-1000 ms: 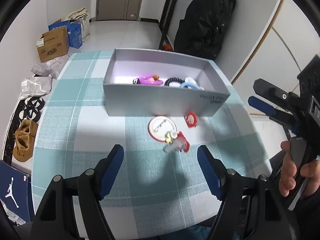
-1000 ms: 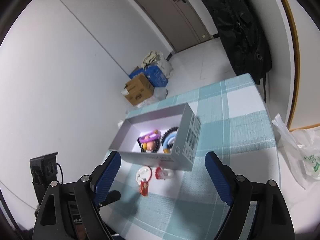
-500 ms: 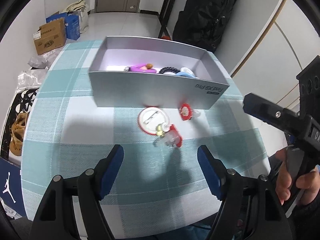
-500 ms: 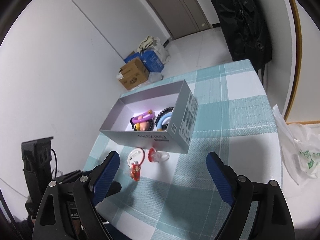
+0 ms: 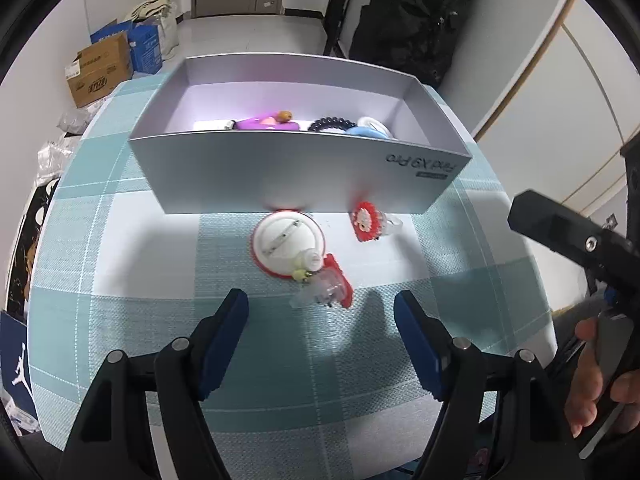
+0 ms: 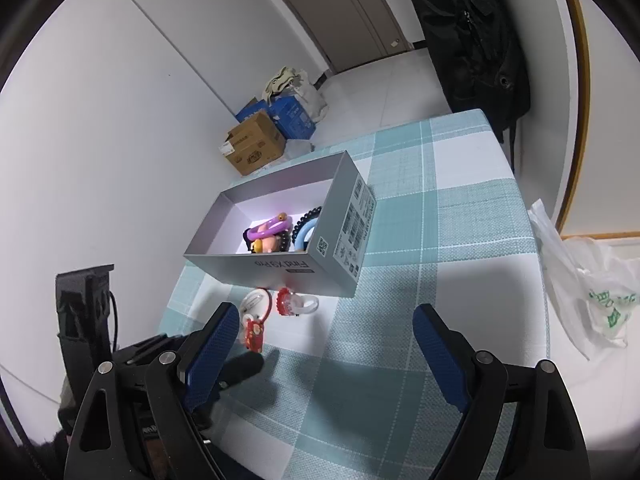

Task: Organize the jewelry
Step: 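Lower the left gripper onto the red-and-clear pacifier clip and close it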

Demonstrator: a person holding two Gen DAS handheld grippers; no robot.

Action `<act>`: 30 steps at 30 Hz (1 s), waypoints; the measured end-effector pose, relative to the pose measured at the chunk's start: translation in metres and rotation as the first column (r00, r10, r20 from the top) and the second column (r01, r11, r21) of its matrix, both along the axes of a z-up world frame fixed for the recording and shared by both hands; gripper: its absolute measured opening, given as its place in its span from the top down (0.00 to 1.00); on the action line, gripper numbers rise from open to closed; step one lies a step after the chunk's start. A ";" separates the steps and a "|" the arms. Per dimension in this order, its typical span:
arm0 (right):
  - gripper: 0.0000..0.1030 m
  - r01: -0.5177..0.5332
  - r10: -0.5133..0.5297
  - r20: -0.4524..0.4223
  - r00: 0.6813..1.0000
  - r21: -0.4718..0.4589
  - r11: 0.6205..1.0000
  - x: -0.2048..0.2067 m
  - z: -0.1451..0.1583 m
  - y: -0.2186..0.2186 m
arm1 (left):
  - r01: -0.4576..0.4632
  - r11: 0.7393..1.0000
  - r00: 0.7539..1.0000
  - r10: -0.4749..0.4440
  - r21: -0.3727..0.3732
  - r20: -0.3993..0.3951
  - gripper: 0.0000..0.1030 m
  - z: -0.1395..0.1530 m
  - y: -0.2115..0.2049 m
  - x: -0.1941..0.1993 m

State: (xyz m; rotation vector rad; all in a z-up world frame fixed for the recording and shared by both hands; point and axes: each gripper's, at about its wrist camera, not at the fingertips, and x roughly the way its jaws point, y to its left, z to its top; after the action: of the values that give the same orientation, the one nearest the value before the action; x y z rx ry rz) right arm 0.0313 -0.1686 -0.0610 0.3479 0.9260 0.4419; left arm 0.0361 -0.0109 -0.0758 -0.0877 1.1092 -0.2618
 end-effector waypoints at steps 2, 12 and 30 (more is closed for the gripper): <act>0.14 0.000 0.000 0.000 1.000 0.004 1.000 0.000 0.000 0.000 | 0.009 1.000 1.000 -0.009 0.024 0.006 0.49 0.001 -0.004 0.000; 0.14 0.007 -0.007 -0.008 1.000 0.011 1.000 -0.001 0.000 -0.003 | 0.031 0.998 0.999 -0.032 0.058 0.020 0.76 0.000 -0.007 -0.002; 0.14 0.013 -0.013 -0.021 1.000 -0.011 1.000 -0.001 -0.005 0.000 | 0.060 0.997 0.998 -0.059 -0.049 0.010 0.77 0.006 0.001 -0.006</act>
State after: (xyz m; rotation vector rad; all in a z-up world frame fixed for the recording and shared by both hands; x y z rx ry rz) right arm 0.0305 -0.1685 -0.0656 0.3494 0.9459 0.4221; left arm 0.0301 -0.0101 -0.0695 -0.0979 1.0984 -0.3427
